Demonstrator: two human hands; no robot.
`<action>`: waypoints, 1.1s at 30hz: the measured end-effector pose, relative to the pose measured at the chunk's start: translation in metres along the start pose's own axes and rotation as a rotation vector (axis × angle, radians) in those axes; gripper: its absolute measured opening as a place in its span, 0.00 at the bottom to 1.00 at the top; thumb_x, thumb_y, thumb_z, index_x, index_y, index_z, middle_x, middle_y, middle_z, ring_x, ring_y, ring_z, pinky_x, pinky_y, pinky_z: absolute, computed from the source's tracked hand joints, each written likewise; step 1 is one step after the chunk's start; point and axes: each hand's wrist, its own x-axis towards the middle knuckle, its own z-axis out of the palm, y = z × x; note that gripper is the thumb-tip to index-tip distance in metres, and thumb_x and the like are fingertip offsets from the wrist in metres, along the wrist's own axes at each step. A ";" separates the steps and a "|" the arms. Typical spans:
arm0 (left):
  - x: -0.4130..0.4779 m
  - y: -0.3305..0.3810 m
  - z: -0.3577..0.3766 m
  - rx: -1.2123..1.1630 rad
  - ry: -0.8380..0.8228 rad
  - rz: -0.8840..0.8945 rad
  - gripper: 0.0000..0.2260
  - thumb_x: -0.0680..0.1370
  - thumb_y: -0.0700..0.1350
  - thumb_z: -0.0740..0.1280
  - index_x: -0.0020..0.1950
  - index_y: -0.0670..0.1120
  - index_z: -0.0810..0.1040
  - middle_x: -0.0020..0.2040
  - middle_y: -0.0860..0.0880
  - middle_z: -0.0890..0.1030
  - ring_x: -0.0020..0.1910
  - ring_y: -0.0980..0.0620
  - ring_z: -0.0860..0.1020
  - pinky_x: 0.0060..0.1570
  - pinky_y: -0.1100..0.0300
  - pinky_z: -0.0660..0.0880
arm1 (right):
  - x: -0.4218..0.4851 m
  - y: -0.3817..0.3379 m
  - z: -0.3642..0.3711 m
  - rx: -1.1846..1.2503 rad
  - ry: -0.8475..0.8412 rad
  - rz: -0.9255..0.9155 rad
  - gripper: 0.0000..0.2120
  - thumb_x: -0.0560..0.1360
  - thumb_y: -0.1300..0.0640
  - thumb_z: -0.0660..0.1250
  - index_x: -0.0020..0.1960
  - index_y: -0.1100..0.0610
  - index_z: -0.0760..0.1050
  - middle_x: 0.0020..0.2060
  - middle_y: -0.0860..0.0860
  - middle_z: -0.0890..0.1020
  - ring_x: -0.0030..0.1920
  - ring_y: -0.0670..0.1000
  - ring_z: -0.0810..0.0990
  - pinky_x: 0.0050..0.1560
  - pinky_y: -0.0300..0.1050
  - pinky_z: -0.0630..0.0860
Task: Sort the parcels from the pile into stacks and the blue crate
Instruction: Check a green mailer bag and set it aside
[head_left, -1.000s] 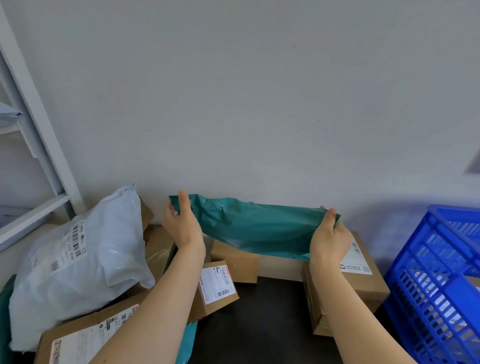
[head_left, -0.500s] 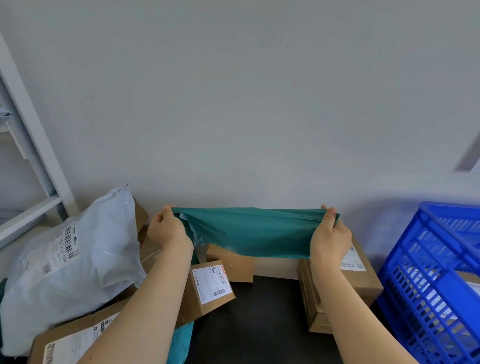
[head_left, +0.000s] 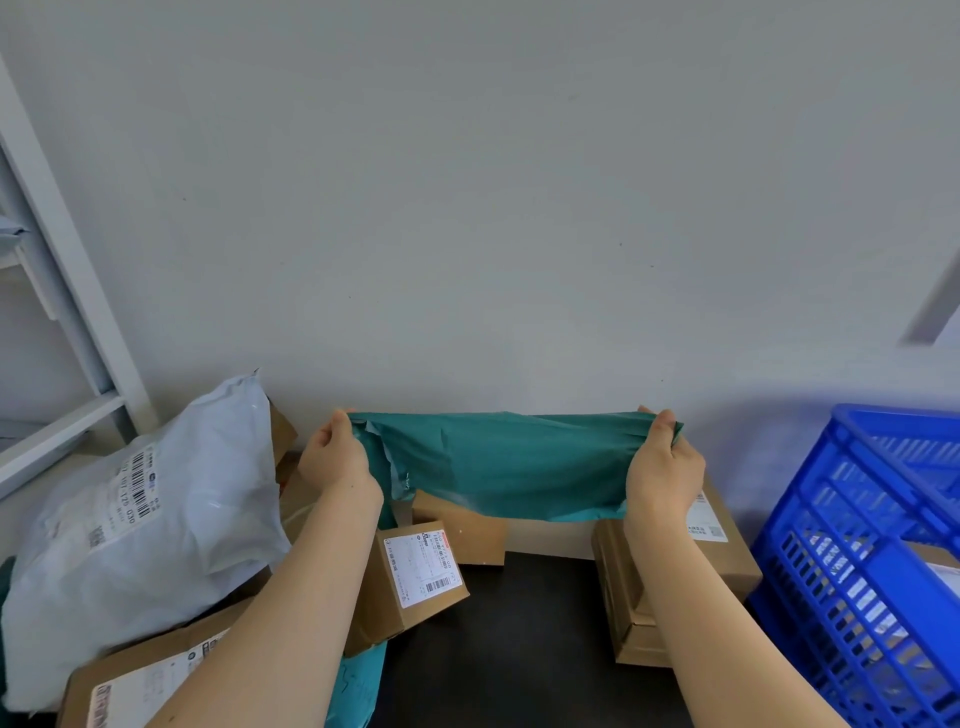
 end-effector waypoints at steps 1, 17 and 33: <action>-0.001 -0.002 0.000 0.020 0.015 -0.009 0.12 0.80 0.53 0.63 0.52 0.44 0.76 0.48 0.47 0.78 0.49 0.48 0.77 0.46 0.56 0.74 | 0.000 -0.002 0.001 0.027 -0.007 0.004 0.21 0.83 0.48 0.51 0.60 0.53 0.80 0.47 0.50 0.79 0.49 0.52 0.76 0.49 0.47 0.71; -0.058 -0.009 0.033 -0.274 -0.342 -0.675 0.33 0.67 0.64 0.73 0.59 0.42 0.68 0.51 0.40 0.75 0.49 0.37 0.77 0.53 0.37 0.74 | -0.008 -0.013 0.008 0.252 -0.224 0.044 0.16 0.83 0.50 0.53 0.54 0.44 0.80 0.47 0.41 0.79 0.47 0.42 0.77 0.45 0.32 0.73; -0.031 -0.013 0.011 -0.373 -0.470 -0.415 0.04 0.76 0.43 0.66 0.49 0.46 0.79 0.48 0.46 0.82 0.48 0.47 0.80 0.58 0.50 0.75 | -0.007 0.010 0.002 0.024 -0.272 0.347 0.09 0.75 0.51 0.65 0.42 0.57 0.75 0.36 0.53 0.79 0.36 0.48 0.76 0.39 0.42 0.70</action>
